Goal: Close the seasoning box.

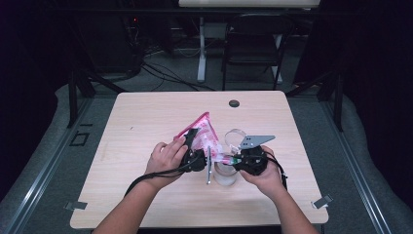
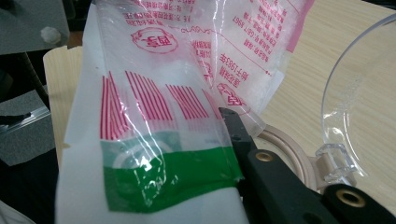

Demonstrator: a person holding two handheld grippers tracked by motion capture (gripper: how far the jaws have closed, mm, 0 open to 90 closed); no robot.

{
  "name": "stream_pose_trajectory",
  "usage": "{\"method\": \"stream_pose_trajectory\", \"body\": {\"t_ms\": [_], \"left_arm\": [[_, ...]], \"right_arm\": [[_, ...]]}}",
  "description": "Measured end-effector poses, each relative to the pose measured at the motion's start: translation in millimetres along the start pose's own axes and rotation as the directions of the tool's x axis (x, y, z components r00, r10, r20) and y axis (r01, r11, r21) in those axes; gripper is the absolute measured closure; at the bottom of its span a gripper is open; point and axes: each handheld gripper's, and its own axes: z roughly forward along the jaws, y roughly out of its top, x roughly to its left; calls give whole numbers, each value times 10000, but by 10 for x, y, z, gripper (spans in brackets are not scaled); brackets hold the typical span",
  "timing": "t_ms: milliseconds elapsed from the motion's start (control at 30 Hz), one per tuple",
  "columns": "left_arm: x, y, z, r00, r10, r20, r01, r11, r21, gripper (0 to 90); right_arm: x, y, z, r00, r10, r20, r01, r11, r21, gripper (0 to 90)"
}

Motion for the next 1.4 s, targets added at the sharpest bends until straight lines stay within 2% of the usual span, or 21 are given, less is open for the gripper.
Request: {"method": "stream_pose_trajectory", "body": {"t_ms": [1100, 1133, 1167, 1267, 1333, 1367, 1400], "left_arm": [[22, 34, -45, 9984, 234, -509, -244, 9995, -196, 640], [10, 22, -20, 9974, 165, -705, -206, 9982, -569, 641], [27, 42, -59, 9984, 292, -493, -296, 9995, -75, 641], [17, 44, -65, 9967, 348, -730, -365, 9991, -210, 641], [14, 49, -72, 9971, 326, -692, -337, 9993, -150, 641], [9, 43, -61, 9954, 358, -891, -394, 9985, -393, 641], [12, 50, -75, 9949, 452, -899, -477, 9985, -257, 641]], "right_arm": [[-12, -13, 7, 10000, 2, -17, -2, 10000, 49, 887], [-12, -13, 7, 10000, 3, -12, -3, 10000, 46, 887], [-12, -13, 6, 10000, 2, -14, -2, 10000, 41, 887], [-14, -13, 1, 10000, 22, -13, -22, 10000, 42, 887], [-15, -13, -2, 10000, 16, -21, -16, 10000, 46, 887], [-15, -13, -2, 10000, 18, -19, -18, 10000, 39, 887], [-15, -13, -3, 10000, 15, -19, -15, 10000, 48, 887]]}}
